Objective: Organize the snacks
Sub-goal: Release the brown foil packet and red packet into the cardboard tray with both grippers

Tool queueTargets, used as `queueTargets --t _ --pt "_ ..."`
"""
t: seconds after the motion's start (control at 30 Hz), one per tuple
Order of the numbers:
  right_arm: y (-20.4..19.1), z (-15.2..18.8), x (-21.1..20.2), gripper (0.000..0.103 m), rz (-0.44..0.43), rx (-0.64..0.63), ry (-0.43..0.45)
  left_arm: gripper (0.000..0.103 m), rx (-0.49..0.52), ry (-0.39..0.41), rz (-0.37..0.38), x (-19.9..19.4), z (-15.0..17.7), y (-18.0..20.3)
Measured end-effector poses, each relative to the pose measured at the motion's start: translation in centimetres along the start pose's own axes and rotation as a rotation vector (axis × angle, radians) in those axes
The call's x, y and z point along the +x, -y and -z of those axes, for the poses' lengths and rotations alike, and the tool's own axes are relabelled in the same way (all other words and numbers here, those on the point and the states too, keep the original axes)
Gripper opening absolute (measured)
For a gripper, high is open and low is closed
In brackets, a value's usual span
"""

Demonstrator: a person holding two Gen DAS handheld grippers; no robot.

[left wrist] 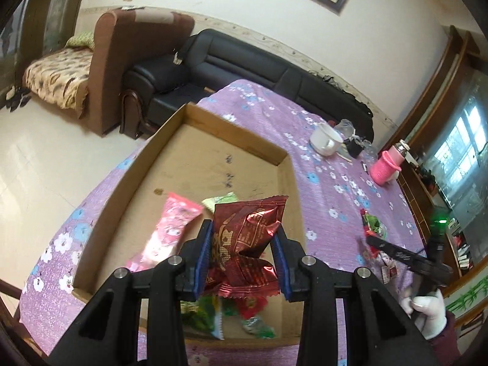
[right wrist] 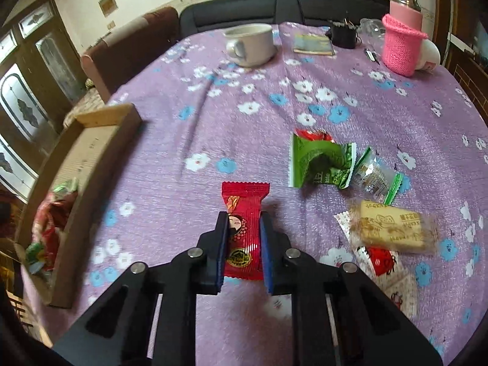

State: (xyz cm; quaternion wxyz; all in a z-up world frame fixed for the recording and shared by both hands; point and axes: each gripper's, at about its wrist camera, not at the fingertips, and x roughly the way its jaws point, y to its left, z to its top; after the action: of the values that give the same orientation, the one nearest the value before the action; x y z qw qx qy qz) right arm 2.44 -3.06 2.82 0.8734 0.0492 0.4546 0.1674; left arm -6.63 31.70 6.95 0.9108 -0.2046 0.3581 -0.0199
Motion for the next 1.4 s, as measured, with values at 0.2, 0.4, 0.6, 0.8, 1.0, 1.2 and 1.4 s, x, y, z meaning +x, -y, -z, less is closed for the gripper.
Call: queueTargets --t 0.2,0.4,0.6,0.8,1.0,1.2,1.4 --pt "-5.3 -0.5 -2.3 0.021 -0.232 -0.044 -0.001 0.037 -0.012 -0.047 -0.030 1.7 0.2 -0.9" --pt "-12.5 0.2 -1.5 0.022 -0.408 -0.122 -0.077 0.039 -0.036 -0.070 -0.063 2.5 0.4 -1.9" --pt "-17.6 1.1 1.6 0.024 -0.470 -0.188 -0.152 0.057 -0.058 -0.046 -0.017 0.9 0.7 -2.3" --pt "-19.7 2.2 4.5 0.043 -0.409 -0.210 -0.208 0.062 -0.082 0.001 0.003 -1.1 1.1 -2.4" --pt "-20.3 3.4 3.8 0.044 -0.300 -0.262 -0.256 0.062 -0.105 0.028 0.025 -2.2 1.5 -2.4" --pt "-19.8 5.4 2.2 0.044 -0.246 -0.267 -0.254 0.063 -0.089 0.053 0.051 -3.3 1.6 -1.4" --pt "-18.5 8.0 -0.1 0.044 -0.233 -0.242 -0.203 0.065 -0.079 0.052 0.072 -3.4 2.0 -0.1"
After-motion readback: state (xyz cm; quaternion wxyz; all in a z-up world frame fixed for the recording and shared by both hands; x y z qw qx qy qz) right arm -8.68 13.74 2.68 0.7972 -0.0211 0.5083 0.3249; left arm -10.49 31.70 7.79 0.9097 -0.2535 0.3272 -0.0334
